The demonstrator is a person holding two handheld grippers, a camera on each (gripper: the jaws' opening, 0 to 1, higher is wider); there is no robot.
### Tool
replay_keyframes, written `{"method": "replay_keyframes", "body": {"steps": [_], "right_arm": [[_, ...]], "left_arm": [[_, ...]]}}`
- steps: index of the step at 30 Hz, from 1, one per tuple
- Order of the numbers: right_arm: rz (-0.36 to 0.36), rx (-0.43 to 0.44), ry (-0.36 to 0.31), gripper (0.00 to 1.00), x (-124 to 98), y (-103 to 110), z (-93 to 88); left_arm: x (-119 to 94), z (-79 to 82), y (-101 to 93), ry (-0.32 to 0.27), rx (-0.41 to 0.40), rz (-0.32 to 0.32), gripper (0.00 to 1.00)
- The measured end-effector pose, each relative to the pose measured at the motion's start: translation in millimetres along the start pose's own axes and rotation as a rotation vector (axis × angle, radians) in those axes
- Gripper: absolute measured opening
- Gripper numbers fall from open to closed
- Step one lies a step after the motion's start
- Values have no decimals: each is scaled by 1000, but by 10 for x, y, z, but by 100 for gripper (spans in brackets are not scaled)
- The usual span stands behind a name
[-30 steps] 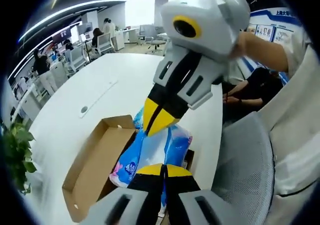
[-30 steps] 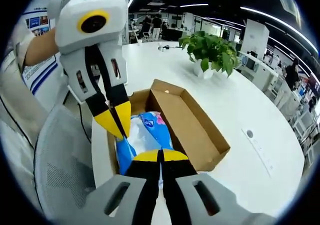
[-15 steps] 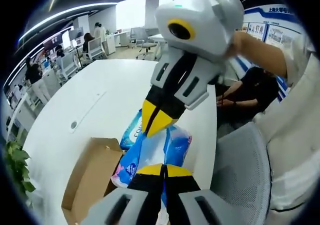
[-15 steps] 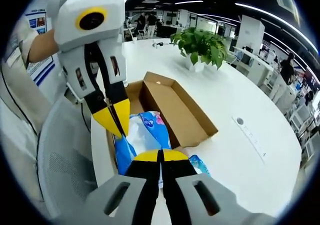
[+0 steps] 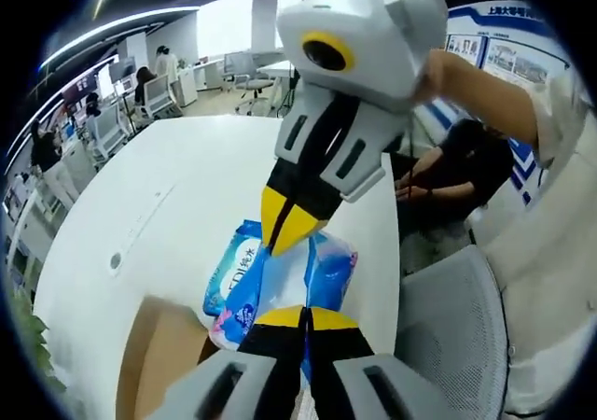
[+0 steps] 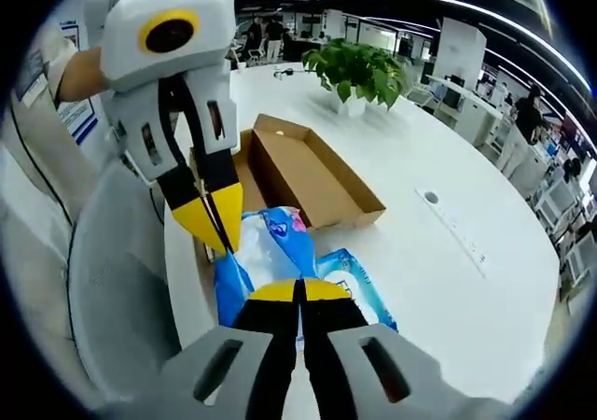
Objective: Operate the shoe box by opening the lid, removing the specified soft item, and placing it in the target area until the item is outside and the box remains undamaged.
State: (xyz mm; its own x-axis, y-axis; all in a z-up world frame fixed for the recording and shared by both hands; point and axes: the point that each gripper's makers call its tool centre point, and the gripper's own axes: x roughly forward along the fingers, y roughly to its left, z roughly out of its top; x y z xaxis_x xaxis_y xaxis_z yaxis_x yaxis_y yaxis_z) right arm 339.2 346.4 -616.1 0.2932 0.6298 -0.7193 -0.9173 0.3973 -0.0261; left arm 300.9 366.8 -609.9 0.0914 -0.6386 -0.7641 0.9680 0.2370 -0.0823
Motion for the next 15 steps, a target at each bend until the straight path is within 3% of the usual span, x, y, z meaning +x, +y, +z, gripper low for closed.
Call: {"method": "replay_keyframes", "body": {"steps": [15], "right_arm": [[0,-2,20,0,-235,-386,-341]], "left_arm": [[454,368,16,16,28,-43,0]]}}
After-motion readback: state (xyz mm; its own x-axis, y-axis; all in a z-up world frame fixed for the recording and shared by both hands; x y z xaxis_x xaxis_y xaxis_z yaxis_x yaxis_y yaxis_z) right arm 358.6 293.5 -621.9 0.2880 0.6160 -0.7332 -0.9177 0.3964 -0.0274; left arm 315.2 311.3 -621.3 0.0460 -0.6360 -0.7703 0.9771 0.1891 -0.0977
